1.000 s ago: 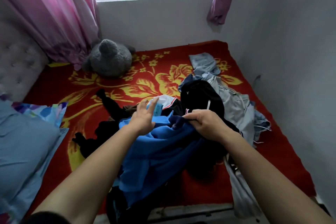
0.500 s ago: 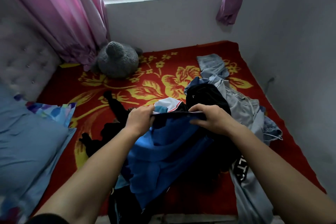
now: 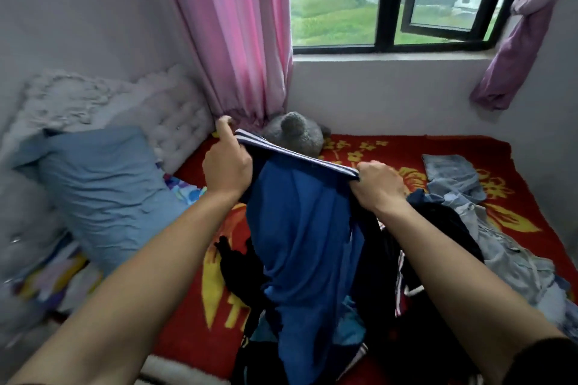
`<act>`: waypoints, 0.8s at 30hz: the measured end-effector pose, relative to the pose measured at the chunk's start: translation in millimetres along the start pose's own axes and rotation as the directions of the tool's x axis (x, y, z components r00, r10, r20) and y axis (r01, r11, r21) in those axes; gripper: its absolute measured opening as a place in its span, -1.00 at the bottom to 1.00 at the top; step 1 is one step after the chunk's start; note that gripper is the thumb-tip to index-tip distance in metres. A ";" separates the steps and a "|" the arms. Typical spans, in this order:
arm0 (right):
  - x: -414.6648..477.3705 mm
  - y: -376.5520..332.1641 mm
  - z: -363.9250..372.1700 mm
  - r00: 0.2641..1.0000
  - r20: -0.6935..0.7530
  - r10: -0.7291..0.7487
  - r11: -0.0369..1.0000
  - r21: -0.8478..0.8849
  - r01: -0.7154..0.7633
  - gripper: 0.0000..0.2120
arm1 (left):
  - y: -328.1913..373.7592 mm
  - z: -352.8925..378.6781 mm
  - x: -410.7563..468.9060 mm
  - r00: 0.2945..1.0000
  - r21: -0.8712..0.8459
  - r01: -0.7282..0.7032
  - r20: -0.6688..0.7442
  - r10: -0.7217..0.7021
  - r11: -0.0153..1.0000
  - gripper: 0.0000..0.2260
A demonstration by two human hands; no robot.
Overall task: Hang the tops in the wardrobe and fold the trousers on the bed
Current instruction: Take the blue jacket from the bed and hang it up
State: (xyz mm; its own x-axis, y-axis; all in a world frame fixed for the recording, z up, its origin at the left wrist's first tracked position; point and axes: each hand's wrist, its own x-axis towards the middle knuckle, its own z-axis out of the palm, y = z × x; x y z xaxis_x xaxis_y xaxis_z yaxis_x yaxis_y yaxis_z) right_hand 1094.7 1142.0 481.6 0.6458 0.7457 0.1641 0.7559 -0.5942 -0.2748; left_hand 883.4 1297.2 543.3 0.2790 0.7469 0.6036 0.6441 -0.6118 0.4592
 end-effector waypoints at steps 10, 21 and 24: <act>23.6 -142.7 -47.2 0.953 -0.182 -0.241 0.942 0.190 0.275 -0.66 | -83.3 -114.6 26.2 0.899 -0.066 0.239 -0.362 -0.247 0.969 -0.65; -27.3 -210.1 53.2 0.864 0.424 -0.273 0.636 0.753 -0.169 -0.67 | -162.8 -117.2 -119.0 0.469 -0.193 0.864 -0.025 -0.883 0.465 -0.71; -43.3 -240.0 82.2 0.764 0.527 -0.371 0.484 0.812 -0.326 -0.57 | -176.2 -131.8 -151.0 0.355 -0.333 0.878 -0.028 -0.934 0.344 -0.65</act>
State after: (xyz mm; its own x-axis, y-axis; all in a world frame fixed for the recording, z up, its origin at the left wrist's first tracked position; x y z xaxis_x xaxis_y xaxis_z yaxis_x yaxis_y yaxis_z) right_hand 876.5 1277.0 462.6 0.1566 0.9494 -0.2721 0.0680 -0.2852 -0.9561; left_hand 633.9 1257.9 457.1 -0.5230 0.8294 -0.1964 0.2293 0.3589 0.9048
